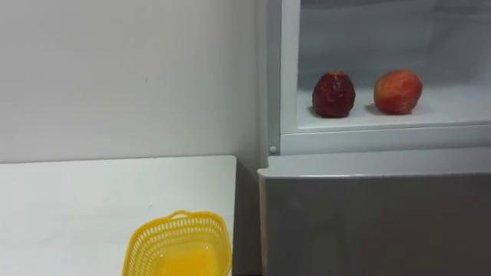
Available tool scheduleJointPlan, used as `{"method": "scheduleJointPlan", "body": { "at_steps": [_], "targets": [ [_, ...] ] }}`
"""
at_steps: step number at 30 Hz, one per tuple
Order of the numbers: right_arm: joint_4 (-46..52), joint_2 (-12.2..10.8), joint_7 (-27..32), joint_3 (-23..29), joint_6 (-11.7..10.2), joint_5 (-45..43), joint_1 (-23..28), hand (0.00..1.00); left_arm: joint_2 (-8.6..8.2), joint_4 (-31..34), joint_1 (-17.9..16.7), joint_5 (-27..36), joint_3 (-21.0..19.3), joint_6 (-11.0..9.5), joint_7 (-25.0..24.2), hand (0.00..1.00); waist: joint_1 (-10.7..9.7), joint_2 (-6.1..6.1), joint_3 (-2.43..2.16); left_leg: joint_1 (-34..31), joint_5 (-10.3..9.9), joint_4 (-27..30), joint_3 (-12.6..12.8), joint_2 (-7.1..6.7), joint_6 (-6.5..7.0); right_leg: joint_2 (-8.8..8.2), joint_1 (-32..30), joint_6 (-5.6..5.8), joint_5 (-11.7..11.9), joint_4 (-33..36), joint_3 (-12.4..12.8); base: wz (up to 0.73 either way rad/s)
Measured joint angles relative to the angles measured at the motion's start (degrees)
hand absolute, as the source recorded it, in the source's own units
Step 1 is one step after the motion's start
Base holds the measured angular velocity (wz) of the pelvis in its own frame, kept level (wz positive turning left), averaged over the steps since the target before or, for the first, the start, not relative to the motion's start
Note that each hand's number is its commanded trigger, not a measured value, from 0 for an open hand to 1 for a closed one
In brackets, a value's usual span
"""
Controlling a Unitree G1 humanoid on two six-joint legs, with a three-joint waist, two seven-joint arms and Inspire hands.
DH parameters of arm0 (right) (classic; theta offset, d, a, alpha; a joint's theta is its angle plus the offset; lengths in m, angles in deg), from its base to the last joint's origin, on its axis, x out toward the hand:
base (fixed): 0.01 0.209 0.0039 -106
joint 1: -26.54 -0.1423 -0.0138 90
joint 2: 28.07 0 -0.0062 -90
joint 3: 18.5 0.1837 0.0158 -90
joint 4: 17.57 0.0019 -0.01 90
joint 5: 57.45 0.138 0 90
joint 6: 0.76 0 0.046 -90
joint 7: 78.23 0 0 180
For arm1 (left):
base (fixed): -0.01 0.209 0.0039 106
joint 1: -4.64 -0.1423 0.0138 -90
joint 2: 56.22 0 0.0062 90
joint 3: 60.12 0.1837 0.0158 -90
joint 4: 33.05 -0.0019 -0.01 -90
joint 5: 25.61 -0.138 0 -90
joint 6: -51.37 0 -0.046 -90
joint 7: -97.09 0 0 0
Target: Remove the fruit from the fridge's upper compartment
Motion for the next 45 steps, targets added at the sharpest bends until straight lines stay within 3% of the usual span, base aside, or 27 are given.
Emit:
{"method": "scheduleJointPlan", "body": {
  "at_steps": [3,9,11,18,25,26,34,40,45],
  "targets": [
    [8.7,-1.66,2.83,0.07,-0.84,3.63,1.17,0.0,0.05,0.36,0.36,-0.49,0.57,-0.87,-1.89,0.0,-0.49,-0.51,-0.13,-0.36,0.0,-0.5,1.4,0.17,-0.01,0.25,-1.49,-0.03,-0.02,0.85,1.75,-0.32],
    [28.88,-4.38,3.43,-1.41,-3.94,4.33,3.12,0.0,1.26,-0.01,0.17,-0.47,0.54,-2.1,-5.0,0.0,-1.16,-1.13,0.16,-0.35,0.05,-0.7,2.64,0.09,0.02,0.39,-2.45,0.17,0.12,0.56,3.38,-0.14],
    [34.8,-4.46,3.43,-3.4,-5.46,4.3,3.42,0.0,1.75,-0.04,0.15,-0.55,0.53,-2.71,-5.72,0.0,-1.31,-1.48,0.42,-0.37,0.05,-0.72,2.67,0.05,0.01,0.71,-2.51,0.24,0.18,0.28,3.46,0.0],
    [52.97,-4.14,3.36,-5.55,-6.61,3.75,6.59,0.0,1.82,-0.13,0.09,-0.57,0.55,-3.17,-7.35,0.0,-1.86,-0.53,-0.02,-1.37,0.05,-0.74,2.87,0.08,0.01,0.7,-3.64,0.31,0.26,0.4,4.09,-0.03],
    [76.8,-3.82,4.77,-5.67,-8.61,1.66,8.11,0.0,1.96,-5.1,1.25,-0.74,1.51,-6.66,-7.97,0.0,-2.73,-0.21,0.14,-2.11,0.05,-0.82,4.35,0.14,0.01,1.03,-4.85,0.21,0.25,1.71,5.36,-0.1],
    [79.6,-3.81,5.66,-5.69,-9.1,1.61,8.09,0.0,2.32,-5.59,1.64,-0.3,2.48,-7.03,-7.98,0.0,-2.73,-0.01,-0.06,-2.39,0.05,-0.81,4.41,0.07,0.02,1.16,-5.37,0.17,0.28,1.89,5.36,0.0],
    [86.63,-2.91,13.94,-6.45,-15.57,-1.67,4.24,0.0,2.81,-8.91,1.68,0.11,3.8,-9.51,-8.31,0.0,-2.66,-0.13,-0.11,-2.07,0.02,-0.72,4.89,0.19,0.05,1.37,-5.55,0.17,0.41,1.8,5.96,-0.03],
    [88.78,-2.51,17.83,-6.09,-16.95,-5.46,0.82,0.0,3.34,-8.95,1.28,-0.39,2.96,-9.35,-9.74,0.0,-2.49,-0.16,-0.33,-2.31,0.03,-0.8,5.01,0.46,-0.01,1.81,-5.23,-0.23,1.02,1.54,5.58,-0.02],
    [88.76,-0.99,20.36,-6.2,-17.35,-0.49,-2.0,0.0,3.56,-9.34,1.47,-0.3,3.61,-9.27,-9.9,0.0,-2.33,-0.52,-0.18,-2.27,0.07,-0.78,4.93,0.85,-0.07,1.77,-5.02,-0.29,1.06,1.36,5.08,0.04]
  ]
}}
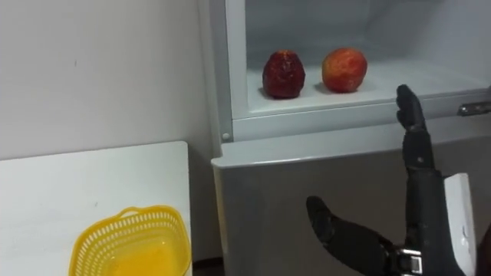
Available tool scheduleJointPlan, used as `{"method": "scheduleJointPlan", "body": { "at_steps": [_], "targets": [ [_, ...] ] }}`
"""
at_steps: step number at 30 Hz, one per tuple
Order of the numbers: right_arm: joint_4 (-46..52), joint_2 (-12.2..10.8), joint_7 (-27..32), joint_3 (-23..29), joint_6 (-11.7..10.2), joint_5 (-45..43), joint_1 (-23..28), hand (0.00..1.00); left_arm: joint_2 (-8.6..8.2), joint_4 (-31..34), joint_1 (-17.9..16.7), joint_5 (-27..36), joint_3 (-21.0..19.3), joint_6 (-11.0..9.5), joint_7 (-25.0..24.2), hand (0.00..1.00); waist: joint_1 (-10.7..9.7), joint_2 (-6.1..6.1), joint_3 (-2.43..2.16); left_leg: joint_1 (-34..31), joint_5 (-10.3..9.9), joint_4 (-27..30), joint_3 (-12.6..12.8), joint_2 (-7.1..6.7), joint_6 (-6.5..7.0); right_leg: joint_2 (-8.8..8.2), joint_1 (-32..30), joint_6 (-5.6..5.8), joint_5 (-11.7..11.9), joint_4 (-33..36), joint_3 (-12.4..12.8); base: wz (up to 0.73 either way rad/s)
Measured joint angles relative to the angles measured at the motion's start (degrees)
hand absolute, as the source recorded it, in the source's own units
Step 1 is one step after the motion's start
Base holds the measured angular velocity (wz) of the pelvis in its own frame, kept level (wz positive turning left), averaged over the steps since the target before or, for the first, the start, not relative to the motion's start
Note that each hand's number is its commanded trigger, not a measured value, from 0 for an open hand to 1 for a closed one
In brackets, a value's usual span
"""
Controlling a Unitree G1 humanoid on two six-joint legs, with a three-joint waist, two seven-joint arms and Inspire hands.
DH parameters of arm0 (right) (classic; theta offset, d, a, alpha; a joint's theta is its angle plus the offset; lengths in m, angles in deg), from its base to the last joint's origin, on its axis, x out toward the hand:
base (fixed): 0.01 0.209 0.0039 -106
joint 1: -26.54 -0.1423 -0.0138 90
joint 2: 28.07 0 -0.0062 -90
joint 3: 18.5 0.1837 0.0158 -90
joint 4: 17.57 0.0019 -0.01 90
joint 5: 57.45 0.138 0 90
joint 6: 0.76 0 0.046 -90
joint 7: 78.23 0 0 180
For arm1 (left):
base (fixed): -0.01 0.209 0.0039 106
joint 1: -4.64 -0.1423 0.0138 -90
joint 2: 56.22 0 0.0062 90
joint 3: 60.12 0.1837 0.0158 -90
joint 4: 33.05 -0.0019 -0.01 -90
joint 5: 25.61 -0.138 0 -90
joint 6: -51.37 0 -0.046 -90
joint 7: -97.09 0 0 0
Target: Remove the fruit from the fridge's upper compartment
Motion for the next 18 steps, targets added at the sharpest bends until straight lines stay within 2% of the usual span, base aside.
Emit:
{"method": "scheduleJointPlan", "body": {
  "at_steps": [4,8,9,10,11,12,14,18],
  "targets": [
    [-0.34,0.92,-0.05,0.53,0.12,5.82,-0.95,0.0,0.02,0.52,0.02,-0.41,-0.4,0.33,0.08,0.0,1.03,-0.57,0.19,0.02,0.0,0.06,-0.7,0.02,0.0,-0.01,0.66,-0.01,0.22,-0.92,-0.38,0.04],
    [-2.05,0.97,-1.11,0.67,0.75,9.41,-4.52,0.0,0.44,0.41,0.01,-1.62,-1.16,1.07,0.2,0.0,1.31,-1.55,0.45,0.14,0.03,0.22,-1.33,0.0,-0.04,-0.13,1.51,-0.01,0.22,-1.51,-1.42,0.1],
    [-2.3,1.04,-1.42,0.69,0.68,9.93,-5.07,0.0,0.5,0.41,0.01,-2.31,-1.33,1.2,0.28,0.0,1.42,-1.79,0.4,0.19,0.04,0.22,-1.39,0.0,-0.05,-0.11,1.67,-0.04,0.25,-1.77,-1.5,0.11],
    [-3.68,1.54,-2.0,0.71,0.67,10.95,-6.99,0.0,0.53,0.37,0.0,-3.13,-1.88,1.48,0.45,0.0,1.59,-1.87,0.42,0.81,0.05,0.23,-1.39,0.0,-0.08,-0.08,1.97,-0.06,0.27,-1.8,-1.5,0.07],
    [-4.84,2.48,-2.04,1.04,1.07,11.36,-8.64,0.0,0.79,0.15,0.0,-4.33,-2.15,1.64,0.51,0.0,1.71,-2.36,0.69,0.91,0.06,0.22,-1.8,-0.03,-0.09,-0.09,2.65,-0.08,0.28,-2.03,-1.83,0.12],
    [-5.09,2.84,-2.05,1.32,1.39,11.5,-9.27,0.0,1.05,0.13,-0.03,-5.02,-2.42,1.74,0.51,0.0,1.8,-2.64,0.67,0.9,0.06,0.22,-2.23,-0.05,-0.1,-0.08,2.86,-0.08,0.28,-2.23,-1.99,0.22],
    [-5.46,3.93,-2.2,3.2,2.08,11.84,-12.09,0.0,1.34,-0.03,-0.09,-8.25,-2.45,3.04,0.47,0.0,1.84,-3.54,0.66,0.85,0.06,0.78,-2.81,-0.07,-0.11,-0.17,3.39,-0.07,0.44,-2.99,-2.82,0.19],
    [-5.73,4.49,-2.0,4.79,2.09,13.48,-16.32,0.0,1.27,0.14,-0.24,-10.56,-2.39,5.13,0.32,0.0,2.56,-3.71,0.56,0.78,0.06,0.92,-3.93,-0.1,-0.11,-0.24,3.65,-0.04,0.49,-3.03,-3.41,0.1]
  ]
}}
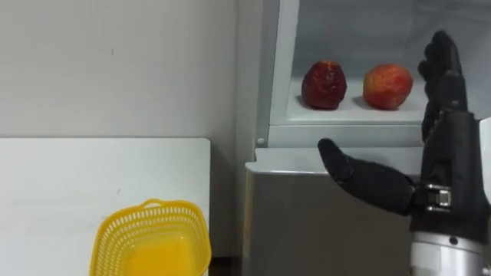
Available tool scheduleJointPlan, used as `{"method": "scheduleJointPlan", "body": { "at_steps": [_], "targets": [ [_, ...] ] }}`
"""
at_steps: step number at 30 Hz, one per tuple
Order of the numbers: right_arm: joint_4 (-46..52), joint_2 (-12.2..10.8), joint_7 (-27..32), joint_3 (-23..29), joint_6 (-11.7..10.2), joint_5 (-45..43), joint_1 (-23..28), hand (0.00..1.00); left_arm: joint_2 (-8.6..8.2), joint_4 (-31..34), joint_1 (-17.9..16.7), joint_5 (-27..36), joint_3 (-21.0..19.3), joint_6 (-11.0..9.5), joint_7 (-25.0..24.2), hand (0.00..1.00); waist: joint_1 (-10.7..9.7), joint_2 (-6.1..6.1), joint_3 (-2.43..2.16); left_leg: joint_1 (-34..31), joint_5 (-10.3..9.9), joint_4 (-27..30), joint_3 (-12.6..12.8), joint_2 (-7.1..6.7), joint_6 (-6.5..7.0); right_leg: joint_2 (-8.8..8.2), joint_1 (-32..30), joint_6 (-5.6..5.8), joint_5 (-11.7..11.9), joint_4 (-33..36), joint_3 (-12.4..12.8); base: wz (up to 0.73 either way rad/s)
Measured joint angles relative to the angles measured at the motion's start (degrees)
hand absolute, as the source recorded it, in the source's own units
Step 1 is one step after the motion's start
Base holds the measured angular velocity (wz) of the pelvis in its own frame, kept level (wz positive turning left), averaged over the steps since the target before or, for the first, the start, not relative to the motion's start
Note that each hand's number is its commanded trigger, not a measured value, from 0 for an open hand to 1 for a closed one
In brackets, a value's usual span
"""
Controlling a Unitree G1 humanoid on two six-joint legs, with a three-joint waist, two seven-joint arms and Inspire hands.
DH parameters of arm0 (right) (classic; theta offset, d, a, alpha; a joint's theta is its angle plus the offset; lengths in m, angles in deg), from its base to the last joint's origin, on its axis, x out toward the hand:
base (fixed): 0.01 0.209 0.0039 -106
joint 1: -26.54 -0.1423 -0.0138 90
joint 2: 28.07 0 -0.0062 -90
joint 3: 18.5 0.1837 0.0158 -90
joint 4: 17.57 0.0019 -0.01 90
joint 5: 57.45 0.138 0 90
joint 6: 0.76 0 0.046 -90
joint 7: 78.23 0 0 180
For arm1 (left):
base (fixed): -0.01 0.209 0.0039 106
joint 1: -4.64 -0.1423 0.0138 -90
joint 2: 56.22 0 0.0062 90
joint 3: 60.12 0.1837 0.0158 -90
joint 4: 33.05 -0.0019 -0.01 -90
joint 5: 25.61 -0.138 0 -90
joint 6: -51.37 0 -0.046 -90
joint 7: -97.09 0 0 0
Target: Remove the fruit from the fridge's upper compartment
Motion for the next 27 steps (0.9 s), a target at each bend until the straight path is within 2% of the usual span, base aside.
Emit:
{"method": "scheduleJointPlan", "body": {
  "at_steps": [6,10,13,15,17,20,24,27],
  "targets": [
    [-1.61,0.5,0.01,0.37,0.34,1.02,-3.14,0.0,-0.55,0.14,-0.13,-3.76,0.09,1.59,-0.21,0.0,0.47,0.42,0.06,0.06,0.0,0.25,-0.57,-0.03,0.0,-0.16,0.3,0.0,0.02,0.34,-0.78,0.04],
    [-5.05,2.67,0.0,0.5,0.71,2.48,-3.91,0.0,-1.48,0.12,-0.28,-7.65,-0.02,2.83,-0.8,0.0,1.06,0.82,-0.09,0.26,0.0,0.29,-0.8,-0.09,0.0,-0.34,0.79,-0.02,0.07,0.47,-1.12,0.02],
    [-7.36,2.92,-0.03,1.55,1.32,2.46,-5.06,0.0,-1.53,0.18,-0.32,-9.82,-0.61,3.87,-2.53,0.0,1.25,0.84,-0.17,0.28,0.03,0.35,-1.45,-0.18,-0.03,-0.41,0.95,-0.05,0.09,0.53,-1.48,0.06],
    [-9.24,4.12,-0.01,1.66,2.11,2.45,-6.07,0.0,-1.55,0.18,-0.55,-9.78,-0.6,4.35,-3.23,0.0,1.58,0.75,-0.16,0.25,0.07,0.47,-1.66,-0.22,-0.06,-0.46,1.01,-0.06,0.1,0.61,-1.58,0.04],
    [-10.14,5.57,0.04,1.9,3.67,2.44,-6.74,0.0,-1.5,0.21,-0.59,-9.8,-0.61,4.93,-3.82,0.0,1.92,0.17,-0.15,0.06,0.09,0.61,-1.95,-0.61,-0.09,-0.55,1.02,-0.08,0.08,0.48,-1.82,0.07],
    [-10.28,6.51,0.28,2.19,3.67,2.29,-6.89,0.0,-1.43,0.2,-0.56,-9.82,-0.61,5.15,-4.22,0.0,2.13,-0.81,-0.06,0.08,0.09,0.86,-2.33,-0.69,-0.09,-0.54,1.26,-0.07,0.04,0.25,-1.82,0.08],
    [-12.01,6.56,1.19,2.72,3.67,2.16,-9.42,0.0,-1.19,0.28,-0.92,-9.81,-0.62,5.11,-4.83,0.0,2.19,-1.7,0.08,-0.29,0.09,1.04,-2.6,-0.69,-0.09,-0.56,1.27,-0.05,0.03,0.17,-2.04,0.03],
    [-12.4,6.57,1.32,2.75,3.66,1.58,-10.84,0.0,-1.06,0.28,-0.9,-9.77,-0.59,5.12,-4.92,0.0,1.81,-1.86,0.06,-0.34,0.08,1.19,-3.14,-0.67,-0.07,-0.69,1.5,0.0,0.03,0.14,-2.83,0.08]
  ]
}}
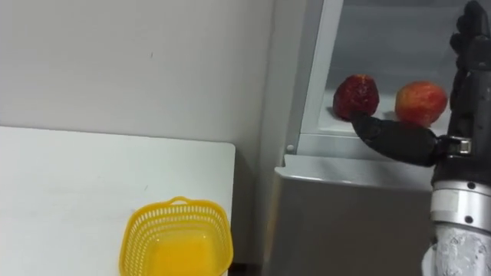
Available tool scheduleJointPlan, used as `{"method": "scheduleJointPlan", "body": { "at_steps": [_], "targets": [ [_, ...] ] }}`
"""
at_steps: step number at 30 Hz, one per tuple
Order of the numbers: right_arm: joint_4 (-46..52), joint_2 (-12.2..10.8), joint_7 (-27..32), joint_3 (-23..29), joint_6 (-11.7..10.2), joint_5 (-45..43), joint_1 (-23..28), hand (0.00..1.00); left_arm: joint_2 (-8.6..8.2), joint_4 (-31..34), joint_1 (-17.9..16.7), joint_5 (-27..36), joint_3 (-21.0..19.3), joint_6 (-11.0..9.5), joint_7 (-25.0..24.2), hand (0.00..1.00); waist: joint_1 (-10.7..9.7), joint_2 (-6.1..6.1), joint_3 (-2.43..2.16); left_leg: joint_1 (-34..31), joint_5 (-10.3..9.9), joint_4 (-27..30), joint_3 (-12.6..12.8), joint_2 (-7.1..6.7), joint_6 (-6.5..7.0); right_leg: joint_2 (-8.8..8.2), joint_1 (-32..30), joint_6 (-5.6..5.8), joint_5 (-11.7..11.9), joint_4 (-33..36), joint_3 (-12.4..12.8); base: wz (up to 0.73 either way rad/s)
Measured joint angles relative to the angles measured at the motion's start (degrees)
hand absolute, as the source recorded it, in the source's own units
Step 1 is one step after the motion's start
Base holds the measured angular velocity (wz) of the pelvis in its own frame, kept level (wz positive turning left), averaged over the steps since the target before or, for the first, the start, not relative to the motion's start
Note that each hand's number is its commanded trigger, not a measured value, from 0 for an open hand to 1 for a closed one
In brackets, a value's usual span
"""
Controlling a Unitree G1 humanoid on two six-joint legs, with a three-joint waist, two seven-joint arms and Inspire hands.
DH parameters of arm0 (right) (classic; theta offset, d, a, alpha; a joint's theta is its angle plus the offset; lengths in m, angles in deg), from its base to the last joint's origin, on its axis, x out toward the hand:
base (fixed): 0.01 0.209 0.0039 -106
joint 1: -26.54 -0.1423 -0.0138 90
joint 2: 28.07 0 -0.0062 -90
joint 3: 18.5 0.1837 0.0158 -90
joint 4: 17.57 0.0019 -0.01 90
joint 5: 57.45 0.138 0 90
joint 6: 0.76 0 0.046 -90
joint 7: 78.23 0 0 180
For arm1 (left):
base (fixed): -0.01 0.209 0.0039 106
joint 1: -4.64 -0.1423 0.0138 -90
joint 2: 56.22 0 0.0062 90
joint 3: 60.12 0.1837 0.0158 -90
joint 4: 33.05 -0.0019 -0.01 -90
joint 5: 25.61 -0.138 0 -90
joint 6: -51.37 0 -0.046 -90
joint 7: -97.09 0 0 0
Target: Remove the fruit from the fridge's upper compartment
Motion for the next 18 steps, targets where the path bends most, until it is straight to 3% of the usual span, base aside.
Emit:
{"method": "scheduleJointPlan", "body": {
  "at_steps": [4,10,13,18],
  "targets": [
    [-2.0,0.22,-0.04,0.63,0.85,0.14,-2.68,0.0,0.0,0.69,0.02,-0.06,-0.06,0.05,0.1,0.0,-0.23,0.08,-0.21,-0.47,0.0,0.09,-0.37,0.09,0.0,-0.07,-0.21,0.0,0.0,0.01,-0.65,0.05],
    [-4.83,2.56,0.26,1.13,1.31,0.13,-4.61,0.0,0.05,2.53,-0.78,-0.05,-0.08,0.08,0.21,0.0,-0.23,0.12,-0.41,-0.31,0.03,0.21,-0.71,0.01,-0.02,-0.15,0.06,0.0,0.0,0.04,-1.23,0.04],
    [-5.85,2.6,0.78,1.13,1.38,0.09,-4.88,0.0,0.16,2.71,-0.9,-0.09,-0.07,0.19,0.21,0.0,-0.21,-0.19,-0.3,-0.36,0.03,0.67,-0.9,0.01,-0.02,-0.22,0.3,0.0,0.0,0.02,-1.59,0.01],
    [-7.95,2.62,0.66,1.14,3.28,0.09,-5.06,0.0,0.61,4.08,-0.93,-0.15,-0.29,1.0,0.06,0.0,0.19,-0.75,0.01,-0.54,0.03,1.05,-0.99,-0.01,-0.01,-0.25,0.26,-0.01,0.01,0.09,-1.54,0.0]
  ]
}}
